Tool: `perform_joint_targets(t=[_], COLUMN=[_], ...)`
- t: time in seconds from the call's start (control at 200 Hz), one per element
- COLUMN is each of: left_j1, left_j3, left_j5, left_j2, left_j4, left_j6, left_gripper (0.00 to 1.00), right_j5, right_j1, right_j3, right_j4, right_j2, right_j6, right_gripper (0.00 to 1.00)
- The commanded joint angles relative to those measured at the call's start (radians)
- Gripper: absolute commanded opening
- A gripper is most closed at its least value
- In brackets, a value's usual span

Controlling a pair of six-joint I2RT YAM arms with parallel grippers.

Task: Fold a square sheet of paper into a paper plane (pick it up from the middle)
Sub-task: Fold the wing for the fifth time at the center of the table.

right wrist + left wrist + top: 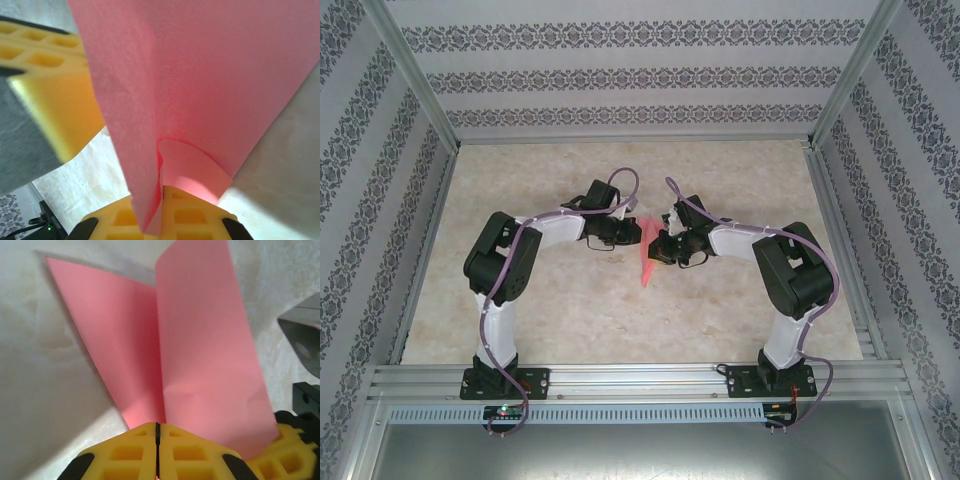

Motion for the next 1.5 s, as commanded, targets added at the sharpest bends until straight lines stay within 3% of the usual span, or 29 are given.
perform_joint_targets(t=[0.0,0.225,0.54,1.494], left_j1=[0.014,0.016,0.029,0.042], left_j3=[0.043,0.088,0.123,0.171], left_j5=[0.028,0.040,0.061,0.114], left_j2=[0.028,0.082,0.132,0.184], left_j4=[-0.046,-0.073,-0.113,-0.172], left_j6=[0.030,0.046,0.097,0.152], left_gripper=[0.09,0.08,0.00,0.00], right_j5=[-0.010,-0.013,-0.036,-0.116], right_j1=[-0.006,-0.005,-0.009,-0.052], right_j3=[0.020,0.048,0.138,0.251], right_j4=[-0.019,-0.059,-0.151,-0.266], right_j2=[0.016,0.024,0.073,0.176], right_j6=[-0.025,-0.060,-0.158,-0.332], right_gripper=[0.00,0.00,0.00,0.00])
